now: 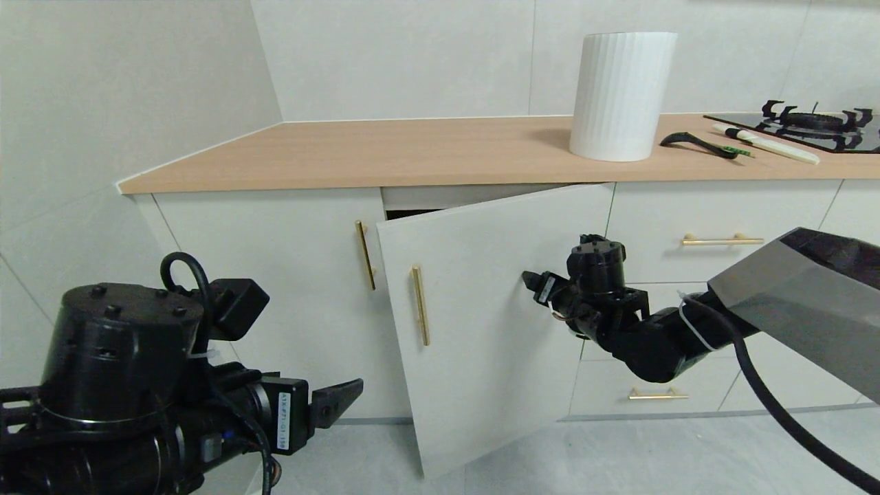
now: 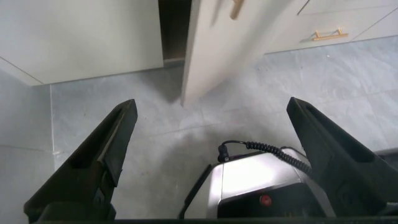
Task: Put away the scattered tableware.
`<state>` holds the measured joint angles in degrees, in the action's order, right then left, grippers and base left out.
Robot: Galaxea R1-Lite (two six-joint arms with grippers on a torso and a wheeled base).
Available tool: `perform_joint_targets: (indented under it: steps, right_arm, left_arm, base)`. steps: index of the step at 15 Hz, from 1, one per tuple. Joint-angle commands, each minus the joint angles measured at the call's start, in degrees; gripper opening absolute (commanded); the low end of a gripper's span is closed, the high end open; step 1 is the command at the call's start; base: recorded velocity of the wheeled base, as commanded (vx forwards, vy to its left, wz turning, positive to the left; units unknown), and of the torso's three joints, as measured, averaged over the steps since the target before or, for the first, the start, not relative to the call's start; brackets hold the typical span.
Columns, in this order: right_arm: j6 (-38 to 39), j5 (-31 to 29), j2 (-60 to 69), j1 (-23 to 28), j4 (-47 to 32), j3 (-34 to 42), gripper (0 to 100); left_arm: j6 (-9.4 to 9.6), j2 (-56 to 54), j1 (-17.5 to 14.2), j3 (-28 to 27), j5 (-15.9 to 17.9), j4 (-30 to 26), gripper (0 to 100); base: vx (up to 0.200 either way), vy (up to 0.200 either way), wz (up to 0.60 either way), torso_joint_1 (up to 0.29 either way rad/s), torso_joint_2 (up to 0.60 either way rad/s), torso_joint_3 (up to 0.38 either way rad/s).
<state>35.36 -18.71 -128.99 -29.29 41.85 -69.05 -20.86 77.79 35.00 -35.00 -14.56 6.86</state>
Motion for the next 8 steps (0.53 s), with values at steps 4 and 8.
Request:
perform_joint_targets:
  steps: [4,8]
  right_arm:
    - [0.2,-2.4,-3.5,1.7,0.0,-3.6,100]
    - [0.1,-4.9,-5.6,3.2,0.0,-6.0,100]
  left_arm:
    - [-0.06,0.2,0.1,0.1,0.1,0.0,100]
    - [-0.06,0.4,0.0,0.1,0.0,0.0,100]
  base:
    - [0.000,0.000,0.00,0.000,0.00,0.000]
    - [0.000,0.000,0.00,0.000,0.00,0.000]
